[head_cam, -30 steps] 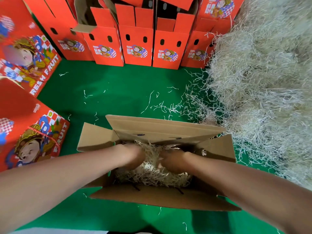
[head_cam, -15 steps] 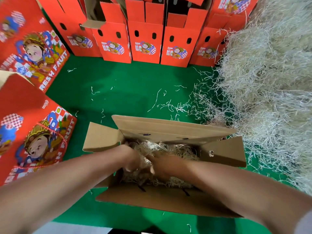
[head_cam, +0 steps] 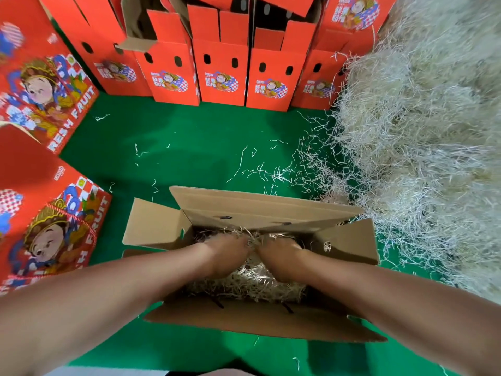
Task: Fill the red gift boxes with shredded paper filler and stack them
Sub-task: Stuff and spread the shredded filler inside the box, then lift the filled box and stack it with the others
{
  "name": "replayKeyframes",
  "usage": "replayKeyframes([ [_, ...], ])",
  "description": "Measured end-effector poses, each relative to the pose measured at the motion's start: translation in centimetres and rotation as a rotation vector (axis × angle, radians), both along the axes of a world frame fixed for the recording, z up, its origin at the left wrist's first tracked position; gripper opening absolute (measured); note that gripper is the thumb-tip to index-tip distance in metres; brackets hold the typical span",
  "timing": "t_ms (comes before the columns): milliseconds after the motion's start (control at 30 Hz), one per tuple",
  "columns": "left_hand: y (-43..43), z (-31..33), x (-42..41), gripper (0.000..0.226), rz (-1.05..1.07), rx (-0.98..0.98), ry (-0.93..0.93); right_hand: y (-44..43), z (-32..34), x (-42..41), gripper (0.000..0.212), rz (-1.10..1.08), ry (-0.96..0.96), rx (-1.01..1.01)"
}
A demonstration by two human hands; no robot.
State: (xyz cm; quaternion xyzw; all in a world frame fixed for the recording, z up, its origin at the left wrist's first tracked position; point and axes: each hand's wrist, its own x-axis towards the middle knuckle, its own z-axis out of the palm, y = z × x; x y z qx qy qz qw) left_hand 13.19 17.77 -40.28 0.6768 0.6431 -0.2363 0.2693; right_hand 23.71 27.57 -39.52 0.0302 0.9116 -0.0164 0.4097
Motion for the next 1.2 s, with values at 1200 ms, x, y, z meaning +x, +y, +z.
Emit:
replayKeyframes([
  [1200, -5.5, 14.8, 1.2, 0.038, 0.576, 0.278, -0.348, 6.7, 11.9, 4.8, 0.014, -0.442, 0.69, 0.141],
])
